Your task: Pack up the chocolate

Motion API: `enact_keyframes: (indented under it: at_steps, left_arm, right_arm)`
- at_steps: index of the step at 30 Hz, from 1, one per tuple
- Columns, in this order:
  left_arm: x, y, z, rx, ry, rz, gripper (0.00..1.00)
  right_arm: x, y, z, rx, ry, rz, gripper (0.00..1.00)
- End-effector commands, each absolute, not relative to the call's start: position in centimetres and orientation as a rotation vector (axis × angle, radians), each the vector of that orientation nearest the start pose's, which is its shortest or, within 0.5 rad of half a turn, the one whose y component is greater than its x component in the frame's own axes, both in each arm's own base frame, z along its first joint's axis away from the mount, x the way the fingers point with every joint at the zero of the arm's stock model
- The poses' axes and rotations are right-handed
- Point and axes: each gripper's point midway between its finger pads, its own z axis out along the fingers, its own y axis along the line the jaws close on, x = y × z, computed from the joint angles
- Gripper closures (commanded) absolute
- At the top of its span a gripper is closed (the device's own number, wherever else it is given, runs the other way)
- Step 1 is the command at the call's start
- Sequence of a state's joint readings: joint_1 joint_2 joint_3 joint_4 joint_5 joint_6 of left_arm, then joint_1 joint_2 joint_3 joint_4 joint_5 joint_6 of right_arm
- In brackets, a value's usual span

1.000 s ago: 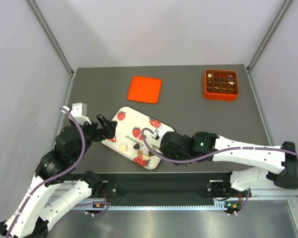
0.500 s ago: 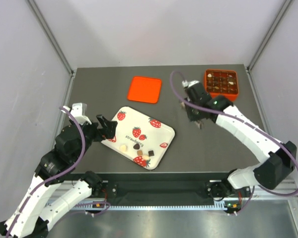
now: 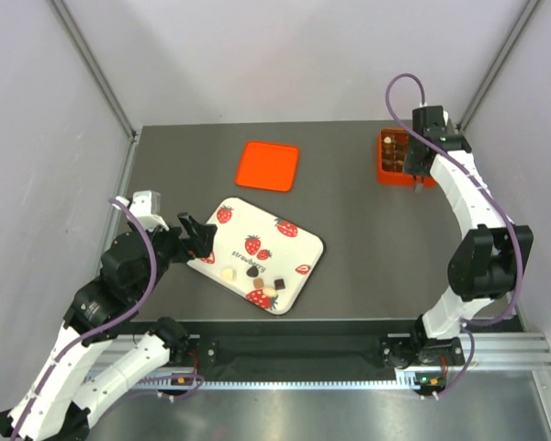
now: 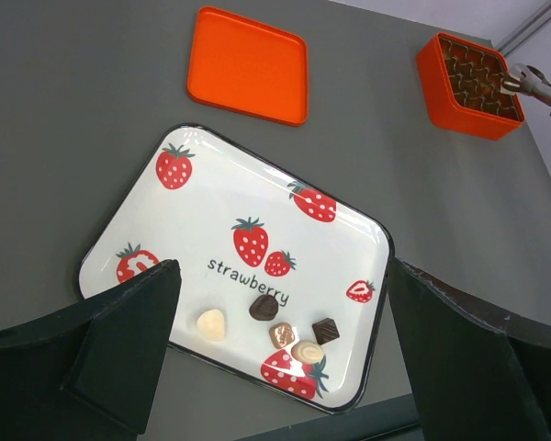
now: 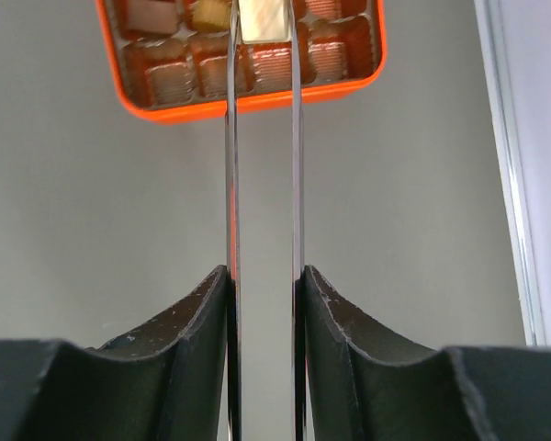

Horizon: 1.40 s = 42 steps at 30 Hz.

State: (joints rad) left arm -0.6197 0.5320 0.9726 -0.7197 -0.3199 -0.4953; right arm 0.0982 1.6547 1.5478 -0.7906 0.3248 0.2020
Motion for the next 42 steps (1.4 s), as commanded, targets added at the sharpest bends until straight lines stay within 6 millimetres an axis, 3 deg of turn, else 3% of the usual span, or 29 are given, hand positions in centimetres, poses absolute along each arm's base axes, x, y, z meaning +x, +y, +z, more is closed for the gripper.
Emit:
enact_keyframes:
  at_steps: [1, 10, 20, 30, 37, 40, 41, 42]
  left_arm:
    - [19.7, -9.3, 31.7, -0.11, 1.816, -0.49, 0.02]
    - [20.3, -9.8, 31.2, -0.104, 1.828, -0.485, 0.02]
    - [20.5, -10.0, 31.1, -0.107, 1.836, -0.484, 0.02]
    - [20.4, -9.9, 31.3, -0.111, 1.831, -0.485, 0.02]
    - [20.3, -9.8, 31.3, -0.104, 1.827, -0.483, 0.02]
    - [20.2, -9.9, 31.4, -0.102, 1.822, -0.493, 0.02]
    - [20.2, -9.9, 31.4, -0.101, 1.823, -0.494, 0.02]
    - [20.2, -9.9, 31.4, -0.102, 1.824, -0.494, 0.02]
  right_arm:
    - [44.1, -2.0, 22.3, 0.289, 2.302, -0.279, 0.65]
    - [45.5, -3.9, 20.7, 0.302, 2.329, -0.308, 0.64]
    - [46.2, -3.9, 19.2, 0.284, 2.348, -0.296, 0.61]
    - [46.8, -3.9, 20.2, 0.277, 2.331, -0.296, 0.59]
    - [45.1, -1.4, 22.8, 0.237, 2.301, -0.155, 0.59]
    - [43.7, 1.2, 23.4, 0.162, 2.297, -0.103, 0.59]
    - [43.2, 2.9, 23.5, 0.11, 2.295, -0.083, 0.59]
    - [42.3, 3.7, 22.7, 0.075, 2.312, -0.078, 0.59]
